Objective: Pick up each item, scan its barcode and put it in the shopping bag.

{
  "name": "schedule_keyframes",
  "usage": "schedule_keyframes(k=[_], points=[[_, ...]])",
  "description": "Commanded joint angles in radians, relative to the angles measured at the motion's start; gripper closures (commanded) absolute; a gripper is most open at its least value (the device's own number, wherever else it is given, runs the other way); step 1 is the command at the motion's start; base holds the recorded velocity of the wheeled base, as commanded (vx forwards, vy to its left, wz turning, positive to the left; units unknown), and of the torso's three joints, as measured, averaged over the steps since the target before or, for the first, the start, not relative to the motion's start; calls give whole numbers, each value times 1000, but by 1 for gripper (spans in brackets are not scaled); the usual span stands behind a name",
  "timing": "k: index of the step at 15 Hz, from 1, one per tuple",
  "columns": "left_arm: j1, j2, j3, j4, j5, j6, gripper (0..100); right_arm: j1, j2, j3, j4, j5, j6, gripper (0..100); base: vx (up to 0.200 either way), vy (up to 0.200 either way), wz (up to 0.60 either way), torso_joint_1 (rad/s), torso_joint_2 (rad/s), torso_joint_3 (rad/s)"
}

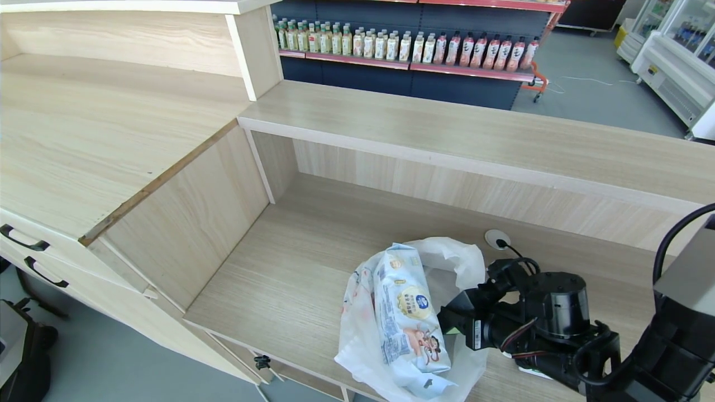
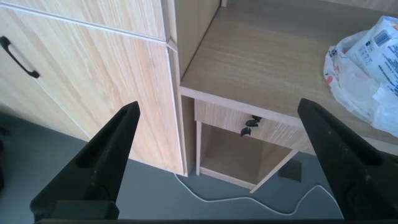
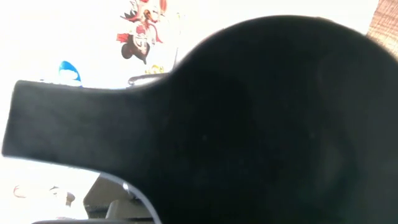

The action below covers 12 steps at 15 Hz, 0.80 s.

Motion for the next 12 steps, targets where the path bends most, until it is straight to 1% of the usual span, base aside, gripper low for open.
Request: schedule_keyframes(k=[1,7,12], points=[[0,0,0,0,0,0,0,6,32,-11,-6,0,0,100,0,0,0,0,0,0],[0,0,0,0,0,0,0,43,62,-9,-24,0,0,100,0,0,0,0,0,0],[-1,0,0,0,0,0,0,45,79,-9,-26,0,0,100,0,0,0,0,0,0]])
